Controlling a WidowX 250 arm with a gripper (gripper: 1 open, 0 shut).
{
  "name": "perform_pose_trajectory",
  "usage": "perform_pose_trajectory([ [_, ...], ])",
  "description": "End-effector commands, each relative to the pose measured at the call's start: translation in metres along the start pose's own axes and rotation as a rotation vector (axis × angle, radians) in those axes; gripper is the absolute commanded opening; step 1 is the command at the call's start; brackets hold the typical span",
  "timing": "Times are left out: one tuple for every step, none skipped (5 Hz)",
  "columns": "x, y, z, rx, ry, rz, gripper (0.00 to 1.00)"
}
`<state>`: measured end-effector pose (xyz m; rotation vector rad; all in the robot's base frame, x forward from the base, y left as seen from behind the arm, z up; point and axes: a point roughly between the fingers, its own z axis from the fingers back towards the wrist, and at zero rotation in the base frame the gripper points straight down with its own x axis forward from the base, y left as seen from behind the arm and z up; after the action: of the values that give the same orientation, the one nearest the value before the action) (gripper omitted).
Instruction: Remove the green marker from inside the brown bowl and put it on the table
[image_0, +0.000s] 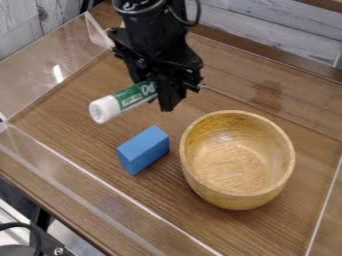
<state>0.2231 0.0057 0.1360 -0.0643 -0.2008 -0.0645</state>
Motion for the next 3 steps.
perform_pose_trajectory([
  [0.009, 0.004, 0.002, 0.008, -0.049, 0.013, 0.0],
  [0.011, 0.007, -0.003, 0.011, -0.06, 0.015, 0.0],
  [0.013, 0.01, -0.009, 0.016, -0.066, 0.018, 0.0],
])
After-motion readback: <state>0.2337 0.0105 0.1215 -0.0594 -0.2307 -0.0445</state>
